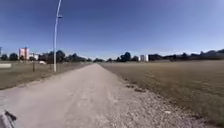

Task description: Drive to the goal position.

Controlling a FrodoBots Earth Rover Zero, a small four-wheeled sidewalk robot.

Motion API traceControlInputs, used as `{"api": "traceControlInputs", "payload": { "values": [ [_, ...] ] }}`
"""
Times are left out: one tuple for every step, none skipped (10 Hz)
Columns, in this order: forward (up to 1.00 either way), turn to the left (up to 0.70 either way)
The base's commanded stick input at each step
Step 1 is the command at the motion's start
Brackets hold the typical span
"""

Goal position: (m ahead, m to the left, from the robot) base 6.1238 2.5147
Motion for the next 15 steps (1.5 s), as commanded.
{"api": "traceControlInputs", "payload": {
  "values": [
    [0.70, -0.26],
    [0.70, -0.35],
    [0.70, -0.35],
    [0.70, -0.18],
    [0.70, -0.01],
    [0.70, 0.03],
    [0.70, 0.03],
    [0.70, 0.03],
    [0.70, 0.03],
    [0.70, 0.03],
    [0.70, 0.03],
    [0.70, 0.03],
    [0.70, 0.03],
    [0.70, 0.03],
    [0.70, 0.03]
  ]
}}
